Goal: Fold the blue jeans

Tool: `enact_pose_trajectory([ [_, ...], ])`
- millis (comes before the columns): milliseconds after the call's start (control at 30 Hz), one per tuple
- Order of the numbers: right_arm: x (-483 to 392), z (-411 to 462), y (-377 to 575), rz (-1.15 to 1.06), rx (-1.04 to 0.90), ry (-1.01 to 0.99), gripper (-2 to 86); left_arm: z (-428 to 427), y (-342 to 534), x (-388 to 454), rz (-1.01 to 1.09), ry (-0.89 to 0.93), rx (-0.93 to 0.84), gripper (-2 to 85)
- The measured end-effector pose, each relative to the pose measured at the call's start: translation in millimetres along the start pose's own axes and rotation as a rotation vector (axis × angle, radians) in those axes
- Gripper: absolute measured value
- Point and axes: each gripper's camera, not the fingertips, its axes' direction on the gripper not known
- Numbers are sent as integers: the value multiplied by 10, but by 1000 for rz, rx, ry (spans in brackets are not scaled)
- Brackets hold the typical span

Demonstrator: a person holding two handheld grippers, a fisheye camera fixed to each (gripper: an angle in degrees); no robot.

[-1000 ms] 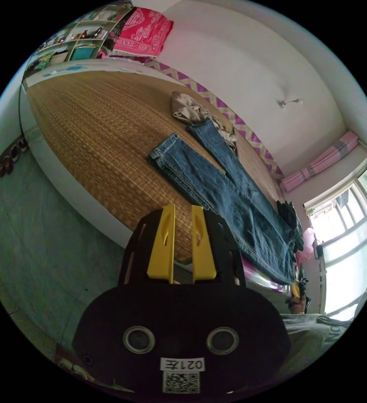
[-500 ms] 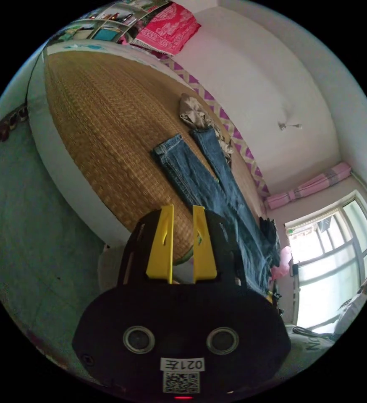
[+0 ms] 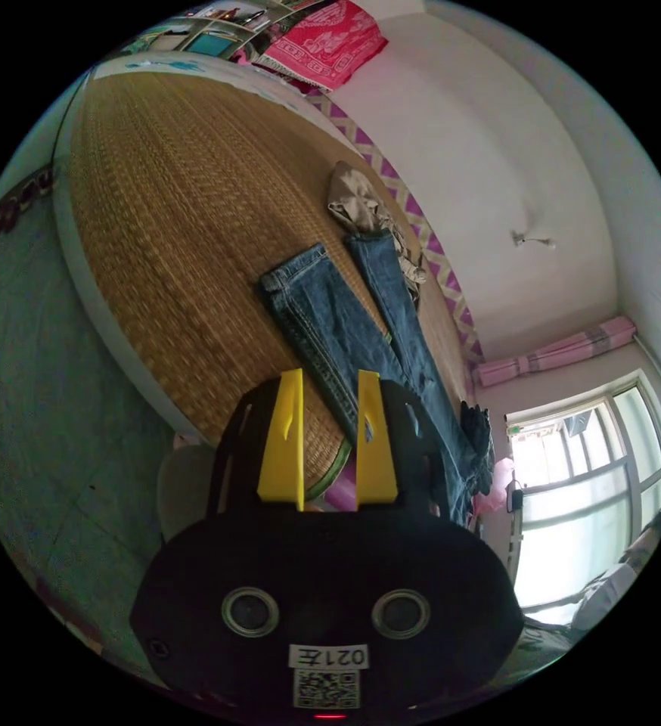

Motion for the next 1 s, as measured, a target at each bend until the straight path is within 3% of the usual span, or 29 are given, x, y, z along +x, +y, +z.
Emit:
enact_pose_trajectory([
  [233,-2,205,-68,-4,-7,-6,80,249,-164,131,5,-20,6,63],
  [333,33,180,-51,4,18,-57,21,275,-203,126,7,44,10,11],
  [633,-728,558,-614,-160,-72,-278,-3,465,-994,1489,375,-46,-45,-9],
  [800,-1016,1527,-1297,-144,-123,-207,1,1367,-1840,2344,487,-174,-141,-5],
  [1000,-477,2626,-1618,-69,-132,-61,33,2701,-2337,2452,460,-311,-236,28],
])
